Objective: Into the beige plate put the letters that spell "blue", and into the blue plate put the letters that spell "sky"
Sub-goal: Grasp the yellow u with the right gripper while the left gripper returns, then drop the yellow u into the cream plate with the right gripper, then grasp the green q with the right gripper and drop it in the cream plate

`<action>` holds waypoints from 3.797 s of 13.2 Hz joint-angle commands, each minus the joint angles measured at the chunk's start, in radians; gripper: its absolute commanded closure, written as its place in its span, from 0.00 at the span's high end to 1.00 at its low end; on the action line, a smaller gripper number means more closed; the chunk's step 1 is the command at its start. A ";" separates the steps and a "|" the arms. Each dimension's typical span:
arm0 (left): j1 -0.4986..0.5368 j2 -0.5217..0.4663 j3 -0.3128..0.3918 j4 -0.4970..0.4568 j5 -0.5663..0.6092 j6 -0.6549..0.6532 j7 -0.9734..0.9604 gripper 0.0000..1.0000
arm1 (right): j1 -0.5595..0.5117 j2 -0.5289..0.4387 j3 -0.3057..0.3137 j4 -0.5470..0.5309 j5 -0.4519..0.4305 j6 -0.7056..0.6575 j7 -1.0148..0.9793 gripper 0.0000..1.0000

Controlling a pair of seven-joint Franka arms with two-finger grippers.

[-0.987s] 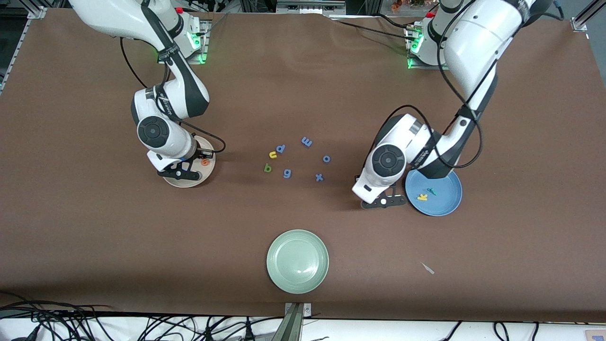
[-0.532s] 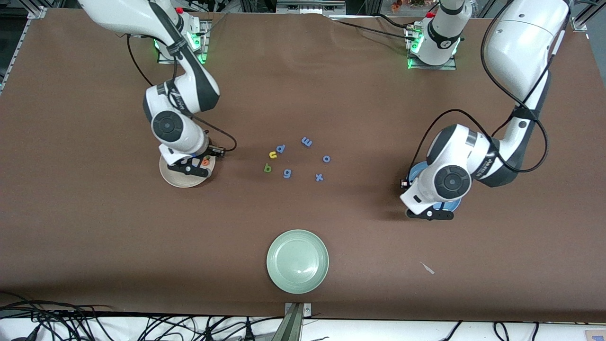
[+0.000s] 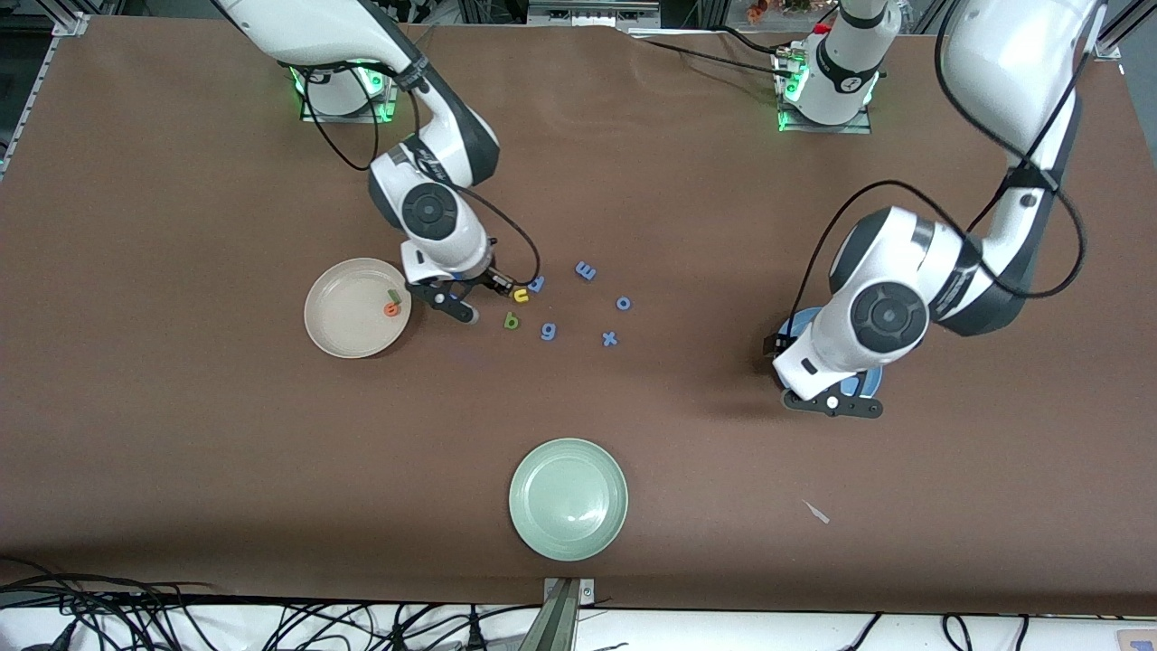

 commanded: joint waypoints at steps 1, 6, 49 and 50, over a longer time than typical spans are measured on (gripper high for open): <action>-0.003 -0.113 -0.012 -0.022 -0.002 -0.015 0.024 1.00 | 0.033 0.079 0.001 0.083 -0.017 0.016 0.086 0.69; 0.030 -0.237 -0.001 0.118 -0.129 -0.205 0.027 1.00 | 0.041 0.127 0.001 0.078 -0.044 0.088 0.088 0.72; -0.088 -0.544 0.395 -0.115 -0.345 -0.254 0.311 1.00 | 0.003 0.159 -0.023 0.216 -0.141 0.001 -0.269 0.75; -0.088 -0.544 0.395 -0.115 -0.345 -0.254 0.311 1.00 | 0.013 0.171 -0.023 0.232 -0.143 0.001 -0.272 0.75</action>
